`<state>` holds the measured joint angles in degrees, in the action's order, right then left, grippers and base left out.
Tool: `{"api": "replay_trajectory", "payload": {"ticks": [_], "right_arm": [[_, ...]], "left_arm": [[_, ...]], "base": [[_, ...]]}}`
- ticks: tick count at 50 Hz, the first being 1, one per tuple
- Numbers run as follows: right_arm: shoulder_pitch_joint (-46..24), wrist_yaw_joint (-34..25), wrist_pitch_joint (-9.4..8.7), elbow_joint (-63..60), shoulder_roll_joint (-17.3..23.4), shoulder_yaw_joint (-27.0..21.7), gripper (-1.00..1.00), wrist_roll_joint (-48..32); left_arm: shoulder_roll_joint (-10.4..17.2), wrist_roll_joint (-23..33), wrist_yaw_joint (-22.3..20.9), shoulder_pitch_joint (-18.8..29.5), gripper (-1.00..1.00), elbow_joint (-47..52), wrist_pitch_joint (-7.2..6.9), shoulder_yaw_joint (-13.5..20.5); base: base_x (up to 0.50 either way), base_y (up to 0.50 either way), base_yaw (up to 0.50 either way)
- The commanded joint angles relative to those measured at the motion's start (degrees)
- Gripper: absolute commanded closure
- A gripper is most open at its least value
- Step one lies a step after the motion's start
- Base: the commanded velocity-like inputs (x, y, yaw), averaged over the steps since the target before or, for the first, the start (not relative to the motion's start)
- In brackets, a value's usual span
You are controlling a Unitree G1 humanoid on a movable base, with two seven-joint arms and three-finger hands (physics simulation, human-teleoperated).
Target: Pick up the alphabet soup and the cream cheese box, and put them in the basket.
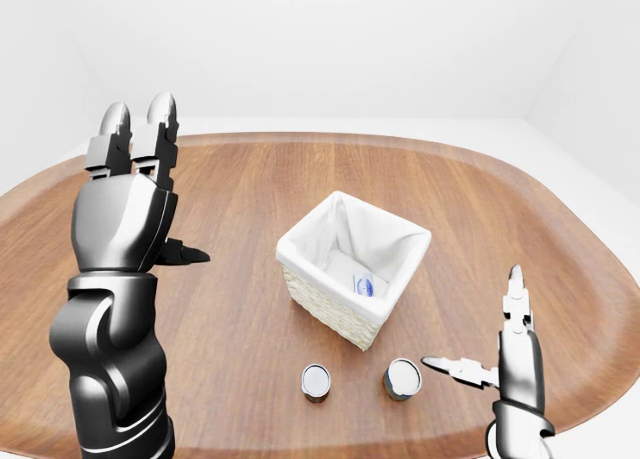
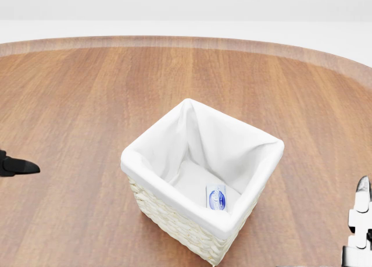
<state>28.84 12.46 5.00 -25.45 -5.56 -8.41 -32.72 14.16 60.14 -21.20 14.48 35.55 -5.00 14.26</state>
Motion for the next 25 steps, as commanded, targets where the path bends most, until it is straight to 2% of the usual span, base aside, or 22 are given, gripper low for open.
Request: {"api": "replay_trajectory", "payload": {"ticks": [1,4,8,25], "right_arm": [[-0.34,-0.89,0.00,3.39,1.28,2.63,-1.00,1.27],[-0.40,-0.12,0.00,5.08,2.07,4.75,-1.00,-0.13],[-0.57,0.16,0.00,6.38,3.38,6.30,-1.00,-0.37],[0.75,2.28,0.00,8.32,5.23,8.43,-1.00,-2.51]], "left_arm": [[0.01,0.16,-0.23,0.08,-1.00,-0.13,0.00,-0.07],[-0.19,-0.43,1.07,-0.33,-1.00,-1.11,0.00,-0.03],[0.08,0.23,-0.55,0.14,-1.00,0.19,0.00,-0.04],[0.01,-0.20,0.34,-0.10,-1.00,-0.41,0.00,0.03]], "base": [[0.00,0.00,0.00],[0.00,0.00,0.00],[0.00,0.00,0.00],[0.00,0.00,0.00]]}}
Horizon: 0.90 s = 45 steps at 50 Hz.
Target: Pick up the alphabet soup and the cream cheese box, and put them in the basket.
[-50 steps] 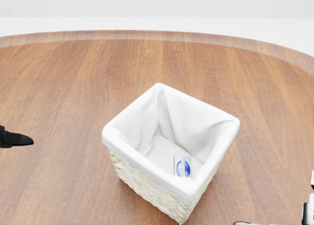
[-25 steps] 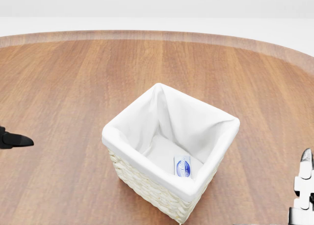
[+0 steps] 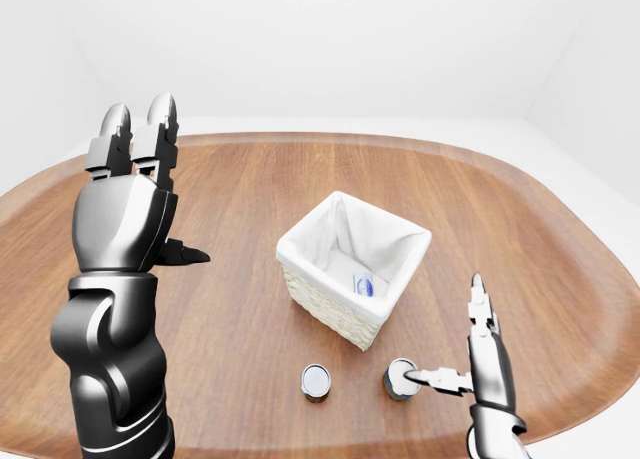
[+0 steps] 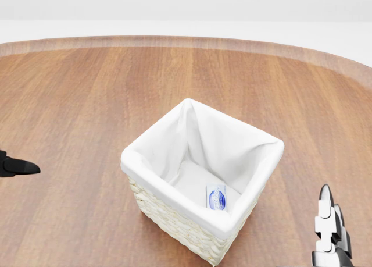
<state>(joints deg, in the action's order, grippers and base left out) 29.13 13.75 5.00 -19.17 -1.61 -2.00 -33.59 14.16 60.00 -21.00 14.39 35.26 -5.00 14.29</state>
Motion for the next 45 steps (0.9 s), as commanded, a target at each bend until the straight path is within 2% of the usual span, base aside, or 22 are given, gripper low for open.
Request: {"api": "replay_trajectory", "payload": {"ticks": [1,17,22,45], "right_arm": [[0.42,1.45,0.00,2.13,1.34,2.15,-1.00,-1.97],[-2.40,4.59,0.00,9.49,3.06,4.56,-1.00,-4.25],[-4.00,5.94,0.00,13.31,3.77,5.56,-1.00,-5.07],[-4.81,7.48,0.00,17.56,5.26,9.32,-1.00,-7.46]], "left_arm": [[0.02,0.01,0.01,0.02,-1.00,-0.02,0.00,-0.01],[-0.17,-0.16,0.75,-0.48,-1.00,-0.39,0.00,0.06],[-0.06,0.35,-0.25,-0.15,-1.00,0.33,0.00,-0.05],[-0.16,0.23,0.37,-0.18,-1.00,-0.28,0.00,-0.13]], "base": [[0.00,0.00,0.00],[0.00,0.00,0.00],[0.00,0.00,0.00],[0.00,0.00,0.00]]}}
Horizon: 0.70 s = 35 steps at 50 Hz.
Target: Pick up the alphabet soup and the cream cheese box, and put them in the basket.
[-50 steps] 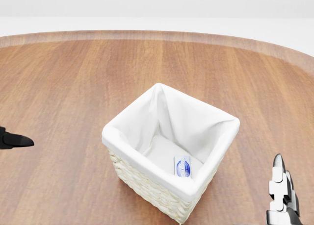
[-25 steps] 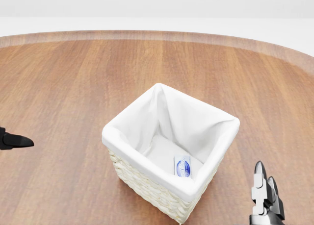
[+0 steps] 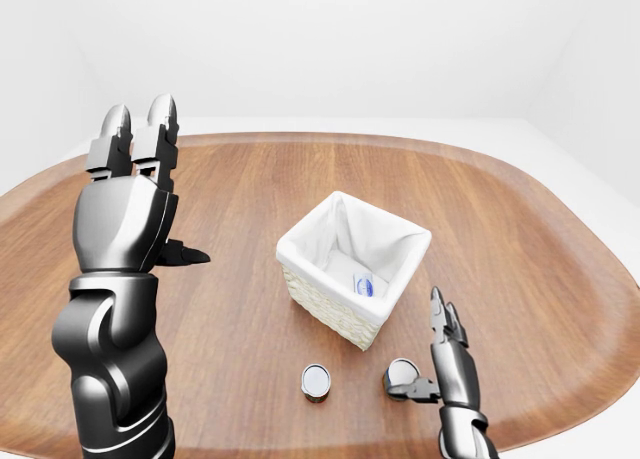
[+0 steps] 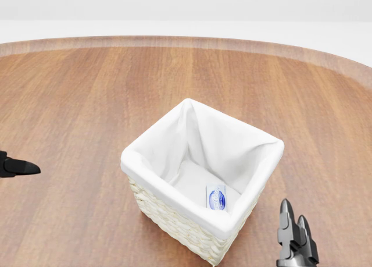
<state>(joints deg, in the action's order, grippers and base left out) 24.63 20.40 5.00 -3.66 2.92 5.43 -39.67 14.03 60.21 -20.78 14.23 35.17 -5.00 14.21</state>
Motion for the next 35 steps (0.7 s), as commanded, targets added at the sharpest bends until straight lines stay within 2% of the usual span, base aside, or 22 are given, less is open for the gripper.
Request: {"api": "replay_trajectory", "payload": {"ticks": [1,35], "right_arm": [[-0.27,0.89,0.00,2.11,0.75,2.09,-1.00,-1.46],[-0.99,3.23,0.00,8.75,2.34,5.54,-1.00,-4.58]], "left_arm": [[-0.02,0.04,0.05,-0.03,-1.00,-0.07,0.00,-0.03],[0.07,0.37,-0.82,0.03,-1.00,0.61,0.00,0.10]], "base": [[0.00,0.00,0.00],[0.00,0.00,0.00]]}}
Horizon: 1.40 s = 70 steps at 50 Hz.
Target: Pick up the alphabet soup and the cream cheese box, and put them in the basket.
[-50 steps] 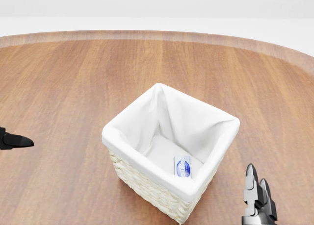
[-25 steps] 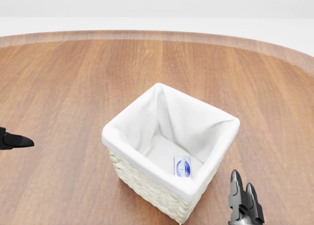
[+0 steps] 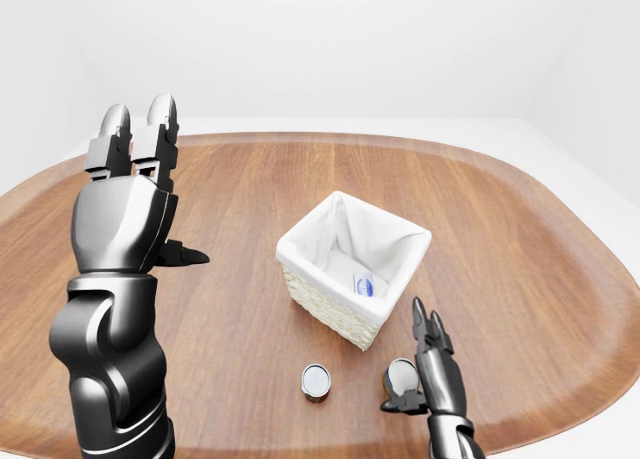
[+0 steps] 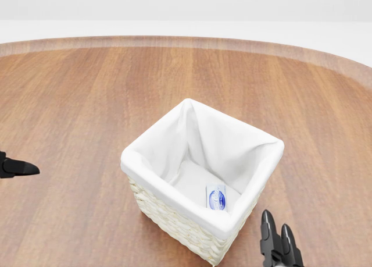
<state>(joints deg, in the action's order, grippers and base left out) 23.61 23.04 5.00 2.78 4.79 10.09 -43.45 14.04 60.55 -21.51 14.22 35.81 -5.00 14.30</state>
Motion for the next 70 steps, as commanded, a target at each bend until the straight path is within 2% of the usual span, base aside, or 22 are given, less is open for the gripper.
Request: {"api": "replay_trajectory", "payload": {"ticks": [1,7,26,34,47,58,70], "right_arm": [[-0.04,0.65,0.00,2.57,0.50,0.88,-1.00,-0.76],[-0.65,0.00,0.00,4.28,0.40,0.32,-1.00,0.52],[-3.10,0.44,0.00,10.01,0.03,0.60,-1.00,-0.42],[-5.72,1.79,0.00,16.54,-0.07,0.06,-1.00,-0.20],[-5.15,2.17,0.00,18.24,-0.15,-0.32,-1.00,-0.45],[-7.78,4.24,0.00,24.30,-0.33,-0.64,-1.00,-1.26],[-10.13,4.79,0.00,28.85,-0.33,-1.30,-1.00,-0.86]], "left_arm": [[0.05,0.03,-0.08,0.04,-1.00,-0.07,0.00,0.00],[-0.07,-0.24,0.91,-0.09,-1.00,-1.03,0.00,-0.13],[-0.02,-0.03,0.21,0.03,-1.00,-0.77,0.00,-0.17],[0.00,0.10,0.13,0.06,-1.00,-0.93,0.00,-0.26],[0.02,0.19,-0.14,0.10,-1.00,-0.59,0.00,-0.20],[-0.04,0.29,-0.35,0.05,-1.00,-0.15,0.00,-0.18],[-0.07,-0.33,1.00,-0.12,-1.00,-1.33,0.00,-0.14]], "base": [[0.00,0.00,0.00],[0.00,0.00,0.00],[0.00,0.00,0.00],[0.00,0.00,0.00],[0.00,0.00,0.00],[0.00,0.00,0.00],[0.00,0.00,0.00]]}}
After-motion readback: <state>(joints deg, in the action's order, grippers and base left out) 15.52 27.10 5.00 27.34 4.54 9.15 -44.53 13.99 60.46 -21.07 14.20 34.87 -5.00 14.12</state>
